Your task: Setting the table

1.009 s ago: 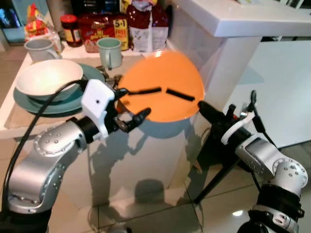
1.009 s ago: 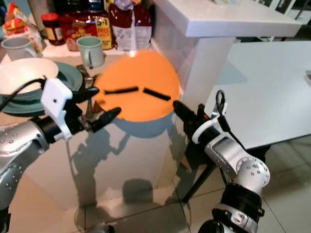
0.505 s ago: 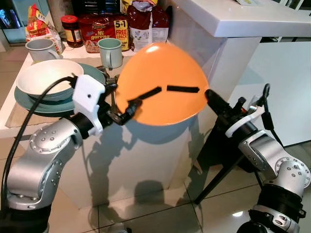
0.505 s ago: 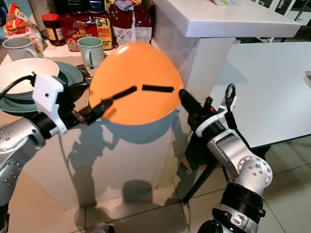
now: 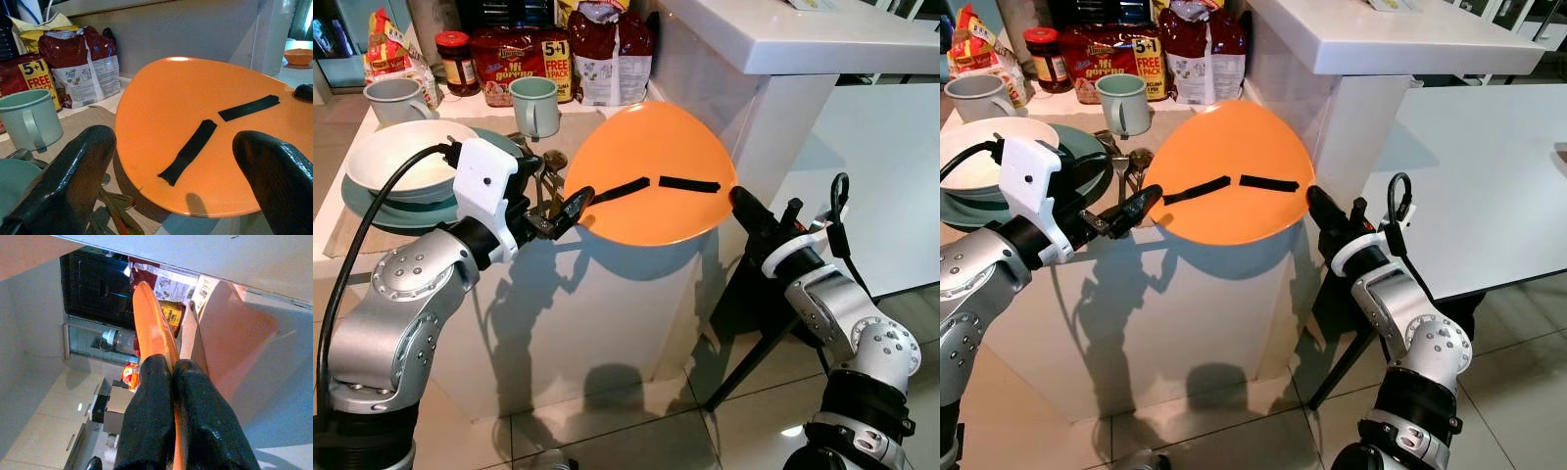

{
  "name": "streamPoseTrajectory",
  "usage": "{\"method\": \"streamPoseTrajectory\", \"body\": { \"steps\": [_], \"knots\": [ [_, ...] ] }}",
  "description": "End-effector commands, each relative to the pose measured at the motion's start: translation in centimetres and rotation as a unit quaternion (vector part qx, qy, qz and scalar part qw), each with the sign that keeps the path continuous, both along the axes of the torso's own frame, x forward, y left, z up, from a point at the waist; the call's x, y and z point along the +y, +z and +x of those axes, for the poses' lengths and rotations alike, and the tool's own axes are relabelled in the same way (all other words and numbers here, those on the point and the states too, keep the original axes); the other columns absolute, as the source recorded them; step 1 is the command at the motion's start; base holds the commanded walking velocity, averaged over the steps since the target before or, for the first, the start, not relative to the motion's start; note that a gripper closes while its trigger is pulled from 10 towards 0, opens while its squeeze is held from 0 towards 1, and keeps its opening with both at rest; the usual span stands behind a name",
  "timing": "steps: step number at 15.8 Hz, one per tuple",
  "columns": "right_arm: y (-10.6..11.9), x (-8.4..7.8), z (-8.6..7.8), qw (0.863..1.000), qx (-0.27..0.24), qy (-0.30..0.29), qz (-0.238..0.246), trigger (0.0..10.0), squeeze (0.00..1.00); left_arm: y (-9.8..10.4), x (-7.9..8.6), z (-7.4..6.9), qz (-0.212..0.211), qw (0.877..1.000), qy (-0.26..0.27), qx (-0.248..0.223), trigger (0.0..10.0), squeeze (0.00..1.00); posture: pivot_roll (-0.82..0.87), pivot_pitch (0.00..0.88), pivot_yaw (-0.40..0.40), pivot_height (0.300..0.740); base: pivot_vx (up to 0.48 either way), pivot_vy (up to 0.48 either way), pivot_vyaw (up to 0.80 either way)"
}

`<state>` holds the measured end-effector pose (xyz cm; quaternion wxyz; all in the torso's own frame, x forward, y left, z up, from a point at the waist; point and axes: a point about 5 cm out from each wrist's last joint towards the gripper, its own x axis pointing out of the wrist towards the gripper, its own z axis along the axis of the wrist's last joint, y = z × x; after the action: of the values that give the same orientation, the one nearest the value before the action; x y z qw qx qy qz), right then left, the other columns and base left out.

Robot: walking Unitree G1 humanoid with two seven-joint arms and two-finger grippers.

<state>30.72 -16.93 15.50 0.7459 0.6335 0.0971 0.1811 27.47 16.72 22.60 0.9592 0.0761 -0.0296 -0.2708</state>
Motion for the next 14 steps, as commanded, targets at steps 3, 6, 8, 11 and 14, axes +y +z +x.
{"method": "streamPoseTrajectory", "body": {
  "steps": [3,6,8,11,14],
  "knots": [
    [1.8,-0.3,0.5,0.999,-0.035,-0.007,0.016,0.0,0.0,0.4,0.3,0.1,-0.007,1.0,0.014,-0.009,10.0,0.0,0.07,0.003,-0.056,0.74,0.0,0.0,0.0],
    [1.8,-0.1,0.6,0.999,-0.032,-0.006,0.017,0.0,0.0,0.4,0.4,0.1,-0.005,1.0,0.021,-0.012,10.0,0.0,0.07,0.004,-0.055,0.74,0.0,0.0,0.0],
    [1.8,0.1,0.4,0.999,-0.033,0.005,0.014,10.0,0.0,0.5,0.4,0.1,-0.005,1.0,0.022,-0.016,10.0,0.0,0.07,0.006,-0.053,0.74,0.0,0.0,0.0],
    [1.8,-0.1,0.1,0.999,-0.032,0.016,0.008,10.0,0.0,0.3,0.8,0.2,0.002,0.999,0.038,-0.016,10.0,0.0,0.07,0.009,-0.052,0.74,0.0,0.0,0.0],
    [1.7,-0.8,-1.5,0.997,-0.032,0.055,0.035,10.0,0.0,-0.2,2.8,0.3,0.008,0.996,0.089,-0.014,10.0,0.0,0.06,0.016,-0.047,0.74,0.0,0.0,0.0]
  ]
}}
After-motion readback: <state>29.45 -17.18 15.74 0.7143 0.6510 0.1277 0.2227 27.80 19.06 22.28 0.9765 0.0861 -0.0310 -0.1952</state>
